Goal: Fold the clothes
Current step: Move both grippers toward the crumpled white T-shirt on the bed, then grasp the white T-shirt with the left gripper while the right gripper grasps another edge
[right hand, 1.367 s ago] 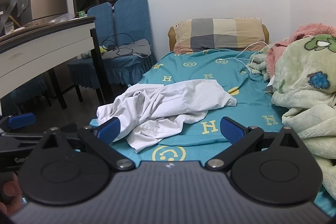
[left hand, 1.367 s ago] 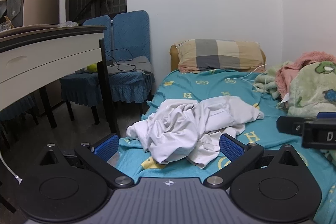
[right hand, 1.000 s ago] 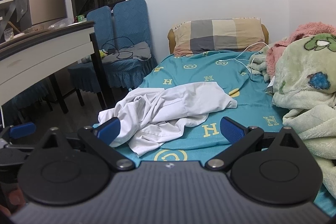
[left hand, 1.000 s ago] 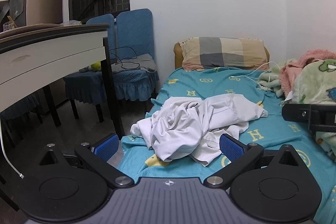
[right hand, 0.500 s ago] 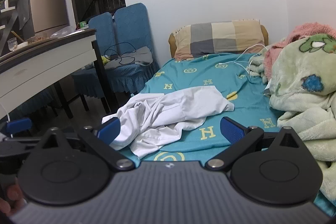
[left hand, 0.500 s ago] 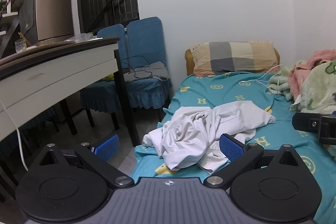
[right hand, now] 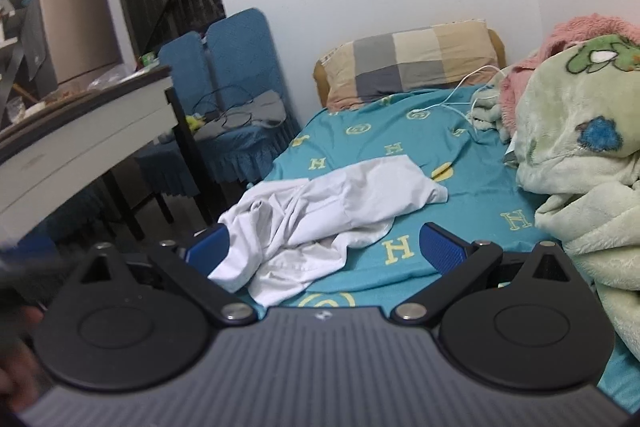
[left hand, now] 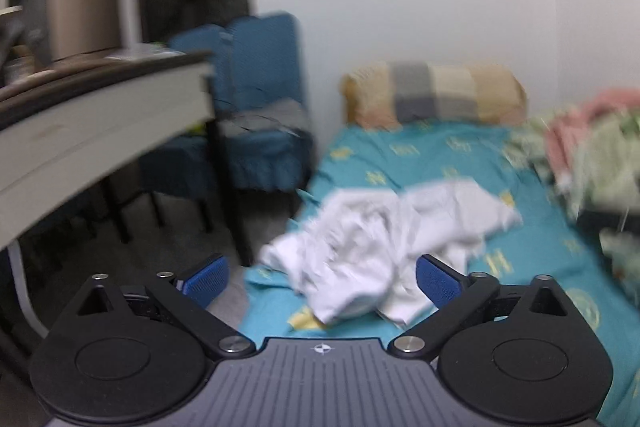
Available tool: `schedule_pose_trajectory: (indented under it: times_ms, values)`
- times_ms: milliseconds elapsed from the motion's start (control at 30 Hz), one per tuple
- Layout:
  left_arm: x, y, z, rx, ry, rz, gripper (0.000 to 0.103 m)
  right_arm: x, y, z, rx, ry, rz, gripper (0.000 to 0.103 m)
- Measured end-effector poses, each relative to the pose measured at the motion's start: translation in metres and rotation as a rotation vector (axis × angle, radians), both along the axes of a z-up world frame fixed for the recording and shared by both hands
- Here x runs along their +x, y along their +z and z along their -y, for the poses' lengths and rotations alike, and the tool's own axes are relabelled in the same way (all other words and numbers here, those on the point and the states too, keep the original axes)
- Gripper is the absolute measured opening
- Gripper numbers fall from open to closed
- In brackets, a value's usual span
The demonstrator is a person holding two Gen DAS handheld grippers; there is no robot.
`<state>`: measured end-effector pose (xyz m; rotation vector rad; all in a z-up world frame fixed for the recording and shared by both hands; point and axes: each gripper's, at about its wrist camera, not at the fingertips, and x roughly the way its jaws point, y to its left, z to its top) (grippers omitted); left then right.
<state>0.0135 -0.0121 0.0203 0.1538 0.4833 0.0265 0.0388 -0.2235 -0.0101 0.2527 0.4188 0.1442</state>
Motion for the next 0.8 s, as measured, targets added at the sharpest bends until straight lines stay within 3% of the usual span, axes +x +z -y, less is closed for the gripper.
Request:
schedule_pose_trajectory:
  times_ms: [167, 333, 400, 467, 500, 567, 600, 700, 800]
  values:
    - [0.068, -0.052, 0.025, 0.154, -0.164, -0.079, 0.085, 0.009, -0.006, 0.008, 0.019, -0.052, -0.006, 0.103]
    - [0.145, -0.107, 0.026, 0.155, -0.187, -0.118, 0.068, 0.035, -0.032, 0.013, 0.039, -0.086, -0.068, 0.103]
    - [0.164, -0.120, 0.016, 0.101, -0.178, -0.133, 0.041, 0.049, -0.043, 0.009, 0.039, -0.083, -0.085, 0.103]
    - [0.171, -0.121, 0.000, -0.005, -0.180, -0.142, 0.025, 0.061, -0.054, 0.006, 0.034, -0.079, -0.095, 0.103]
    - [0.163, -0.112, -0.007, -0.042, -0.185, -0.129, 0.012, 0.066, -0.058, 0.006, 0.040, -0.078, -0.103, 0.103]
    - [0.146, -0.095, -0.021, -0.115, -0.194, -0.103, 0.013, 0.074, -0.065, 0.006, 0.057, -0.076, -0.119, 0.099]
    - [0.138, -0.087, -0.028, -0.152, -0.198, -0.089, 0.004, 0.076, -0.067, 0.007, 0.063, -0.077, -0.120, 0.098]
    - [0.114, -0.062, -0.049, -0.262, -0.211, -0.050, 0.002, 0.073, -0.066, 0.006, 0.052, -0.083, -0.090, 0.097]
    - [0.090, -0.036, -0.070, -0.372, -0.223, -0.009, 0.002, 0.068, -0.061, 0.005, 0.037, -0.089, -0.051, 0.082]
